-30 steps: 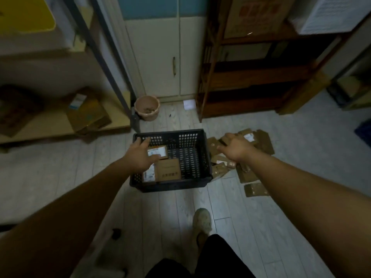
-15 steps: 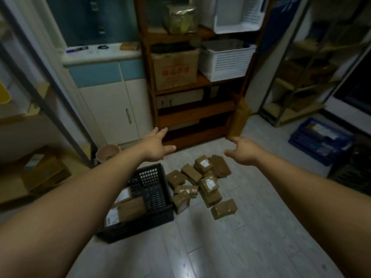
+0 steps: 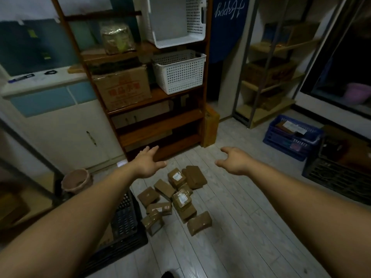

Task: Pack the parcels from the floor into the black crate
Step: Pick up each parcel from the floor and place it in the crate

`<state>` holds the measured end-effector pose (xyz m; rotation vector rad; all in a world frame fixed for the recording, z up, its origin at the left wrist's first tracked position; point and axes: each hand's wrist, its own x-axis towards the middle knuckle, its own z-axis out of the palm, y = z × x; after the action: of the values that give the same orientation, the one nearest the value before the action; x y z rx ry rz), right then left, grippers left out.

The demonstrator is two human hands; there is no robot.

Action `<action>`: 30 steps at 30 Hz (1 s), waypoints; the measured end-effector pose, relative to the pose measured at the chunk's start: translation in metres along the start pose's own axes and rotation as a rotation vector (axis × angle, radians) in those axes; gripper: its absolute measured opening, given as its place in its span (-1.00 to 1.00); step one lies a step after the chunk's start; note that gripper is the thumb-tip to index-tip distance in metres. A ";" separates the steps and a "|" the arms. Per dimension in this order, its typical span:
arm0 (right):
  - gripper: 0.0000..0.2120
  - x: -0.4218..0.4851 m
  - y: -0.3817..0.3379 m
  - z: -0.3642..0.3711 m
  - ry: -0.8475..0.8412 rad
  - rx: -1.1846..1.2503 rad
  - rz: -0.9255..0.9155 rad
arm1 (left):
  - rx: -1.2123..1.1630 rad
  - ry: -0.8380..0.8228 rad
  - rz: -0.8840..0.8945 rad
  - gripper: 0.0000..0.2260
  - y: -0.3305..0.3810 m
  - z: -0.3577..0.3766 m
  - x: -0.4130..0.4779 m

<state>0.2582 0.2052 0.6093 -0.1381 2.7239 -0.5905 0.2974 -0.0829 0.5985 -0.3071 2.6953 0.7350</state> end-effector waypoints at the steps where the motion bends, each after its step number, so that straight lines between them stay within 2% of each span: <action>1: -0.30 0.010 0.003 -0.002 -0.008 0.001 0.004 | -0.002 -0.004 -0.008 -0.30 0.000 0.001 0.010; 11: -0.30 0.167 0.022 -0.018 -0.098 -0.048 0.041 | -0.181 -0.076 -0.111 -0.30 -0.013 0.013 0.165; 18: -0.32 0.283 0.026 -0.006 -0.228 -0.060 0.046 | -0.288 -0.108 -0.233 -0.29 -0.035 0.030 0.243; 23: -0.31 0.374 0.018 0.036 -0.380 -0.083 -0.077 | -0.363 -0.082 -0.386 -0.36 -0.058 0.058 0.286; 26: -0.39 0.436 0.016 0.078 -0.446 -0.087 -0.161 | -0.449 -0.073 -0.480 -0.40 -0.071 0.085 0.315; 30: -0.43 0.506 0.027 0.150 -0.580 -0.052 -0.232 | -0.647 0.058 -0.663 -0.40 -0.093 0.142 0.354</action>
<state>-0.1621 0.0877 0.3102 -0.5524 2.1714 -0.4508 0.0338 -0.1295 0.3112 -1.2999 2.0898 1.3353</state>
